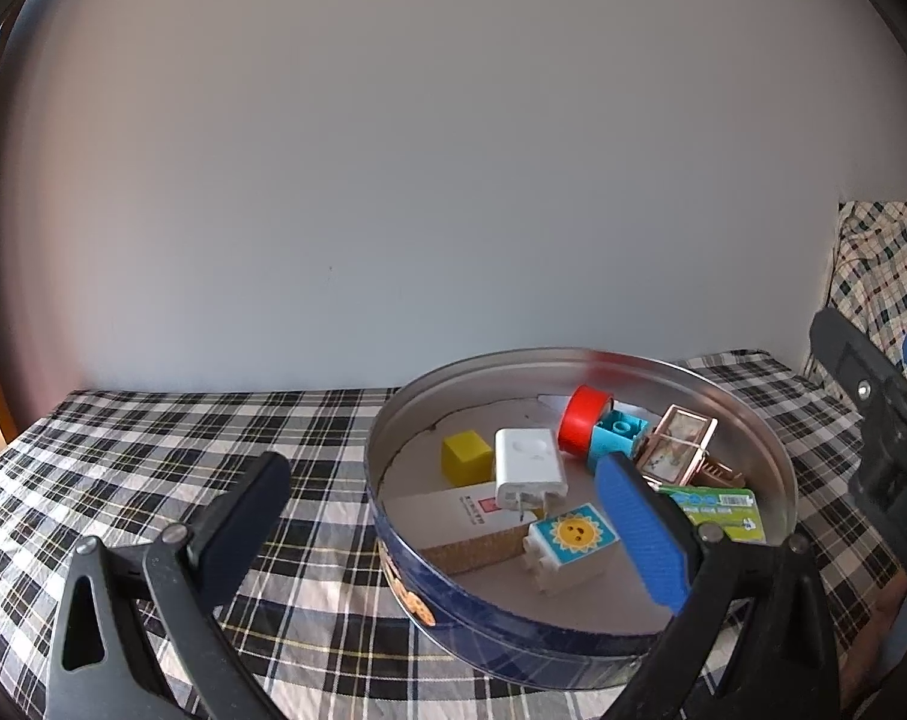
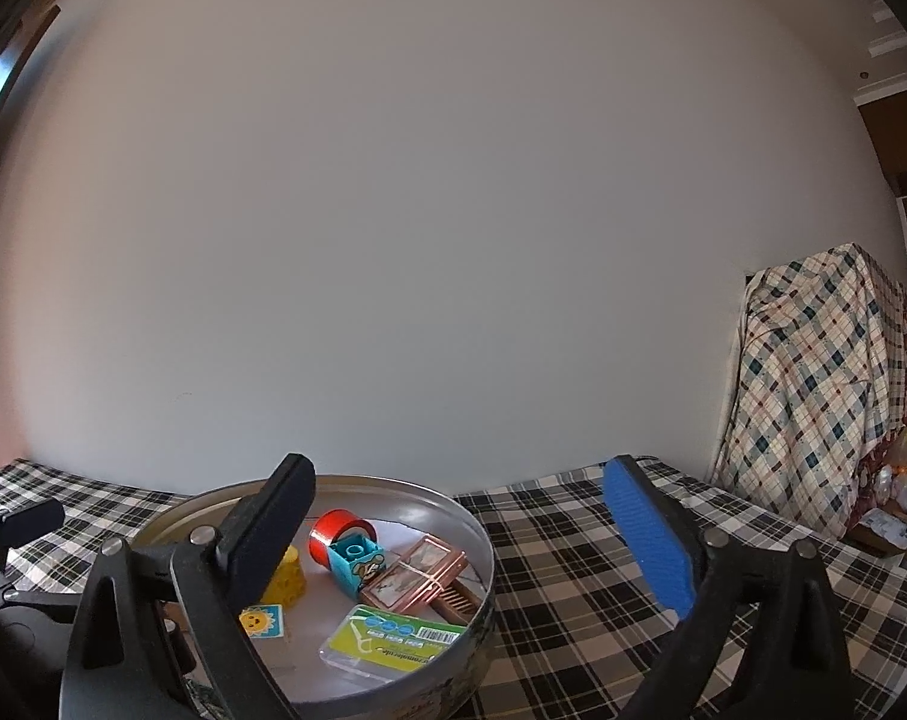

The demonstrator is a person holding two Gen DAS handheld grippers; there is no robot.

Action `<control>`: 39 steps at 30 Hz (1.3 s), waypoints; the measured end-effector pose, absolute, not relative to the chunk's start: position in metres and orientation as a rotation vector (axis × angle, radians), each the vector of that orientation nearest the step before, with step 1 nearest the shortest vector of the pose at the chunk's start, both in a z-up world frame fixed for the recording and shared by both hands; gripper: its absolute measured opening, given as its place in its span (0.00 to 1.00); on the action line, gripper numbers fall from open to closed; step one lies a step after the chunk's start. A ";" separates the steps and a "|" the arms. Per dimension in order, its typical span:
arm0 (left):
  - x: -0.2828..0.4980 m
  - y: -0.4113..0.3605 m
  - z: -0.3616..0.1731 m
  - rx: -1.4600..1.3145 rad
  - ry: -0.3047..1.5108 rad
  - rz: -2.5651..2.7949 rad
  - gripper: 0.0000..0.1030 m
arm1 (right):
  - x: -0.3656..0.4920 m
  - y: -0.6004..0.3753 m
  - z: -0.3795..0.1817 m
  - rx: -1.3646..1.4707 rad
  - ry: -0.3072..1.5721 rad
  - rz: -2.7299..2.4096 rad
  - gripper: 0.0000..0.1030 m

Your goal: Organize rigid objects

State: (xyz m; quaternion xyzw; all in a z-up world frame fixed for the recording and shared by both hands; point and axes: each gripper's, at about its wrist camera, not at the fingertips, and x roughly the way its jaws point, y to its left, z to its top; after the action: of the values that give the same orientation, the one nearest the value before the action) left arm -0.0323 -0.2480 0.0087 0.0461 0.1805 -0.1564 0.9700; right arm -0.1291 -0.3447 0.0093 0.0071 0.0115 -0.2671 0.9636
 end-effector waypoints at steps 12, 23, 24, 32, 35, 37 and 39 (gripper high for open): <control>-0.036 -0.247 0.008 0.093 0.381 -0.337 1.00 | -0.129 -0.341 0.009 0.009 0.027 -0.517 0.99; -0.037 -0.247 0.008 0.099 0.381 -0.331 1.00 | -0.132 -0.336 0.010 -0.008 0.013 -0.498 0.99; -0.036 -0.247 0.007 0.096 0.384 -0.332 1.00 | -0.132 -0.336 0.010 -0.010 0.011 -0.496 0.99; -0.036 -0.244 0.007 0.081 0.383 -0.315 1.00 | -0.132 -0.336 0.009 -0.007 0.012 -0.494 0.99; -0.037 -0.244 0.007 0.087 0.381 -0.308 1.00 | -0.130 -0.336 0.009 -0.010 0.013 -0.493 0.99; -0.037 -0.244 0.007 0.084 0.383 -0.302 1.00 | -0.130 -0.336 0.009 -0.009 0.014 -0.494 0.99; -0.037 -0.243 0.007 0.080 0.386 -0.309 1.00 | -0.130 -0.336 0.008 -0.008 0.014 -0.495 0.99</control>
State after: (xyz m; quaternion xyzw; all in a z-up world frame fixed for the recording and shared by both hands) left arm -0.0367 -0.2431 0.0070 0.0398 0.1909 -0.1530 0.9688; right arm -0.1301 -0.3360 0.0084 -0.0038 0.0068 -0.2448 0.9695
